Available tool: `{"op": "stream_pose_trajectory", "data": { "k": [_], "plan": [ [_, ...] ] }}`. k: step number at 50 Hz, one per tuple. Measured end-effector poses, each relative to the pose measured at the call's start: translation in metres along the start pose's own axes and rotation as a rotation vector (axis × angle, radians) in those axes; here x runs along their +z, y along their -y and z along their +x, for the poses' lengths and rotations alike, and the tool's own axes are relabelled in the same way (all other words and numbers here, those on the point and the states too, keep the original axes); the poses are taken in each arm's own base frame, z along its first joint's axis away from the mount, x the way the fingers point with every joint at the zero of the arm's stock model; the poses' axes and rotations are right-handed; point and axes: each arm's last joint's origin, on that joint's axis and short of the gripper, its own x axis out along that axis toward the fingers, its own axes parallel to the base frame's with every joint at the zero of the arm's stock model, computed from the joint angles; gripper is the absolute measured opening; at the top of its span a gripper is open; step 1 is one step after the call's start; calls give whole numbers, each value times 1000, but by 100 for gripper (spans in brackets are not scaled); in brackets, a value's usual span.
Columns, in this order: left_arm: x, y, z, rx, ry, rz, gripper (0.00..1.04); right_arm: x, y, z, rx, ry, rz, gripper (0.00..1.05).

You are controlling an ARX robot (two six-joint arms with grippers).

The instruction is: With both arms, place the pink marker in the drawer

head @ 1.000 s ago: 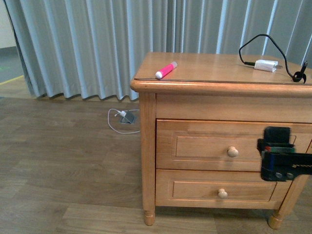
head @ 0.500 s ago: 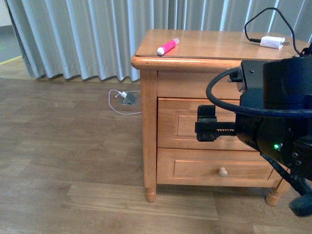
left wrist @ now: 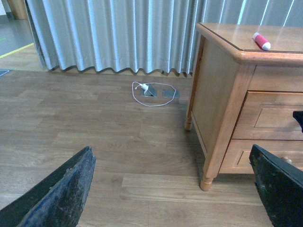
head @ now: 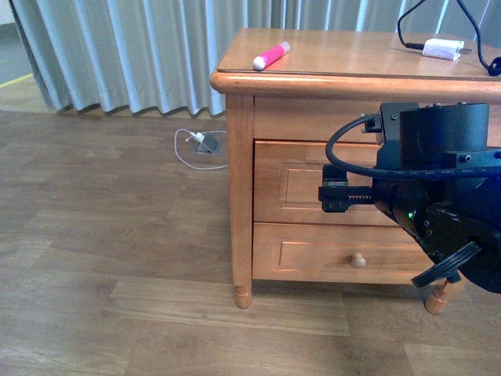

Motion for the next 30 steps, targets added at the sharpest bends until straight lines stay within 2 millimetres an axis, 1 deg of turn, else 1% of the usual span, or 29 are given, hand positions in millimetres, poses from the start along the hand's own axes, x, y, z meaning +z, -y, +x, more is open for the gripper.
{"op": "stream_pose_trajectory", "data": {
  "k": [16, 30],
  "plan": [
    [0, 0, 0, 0, 0, 0, 99, -13, 5, 17, -17, -26, -19, 96],
    [0, 0, 0, 0, 0, 0, 99, -13, 4, 24, -20, -24, -40, 96]
  ]
}}
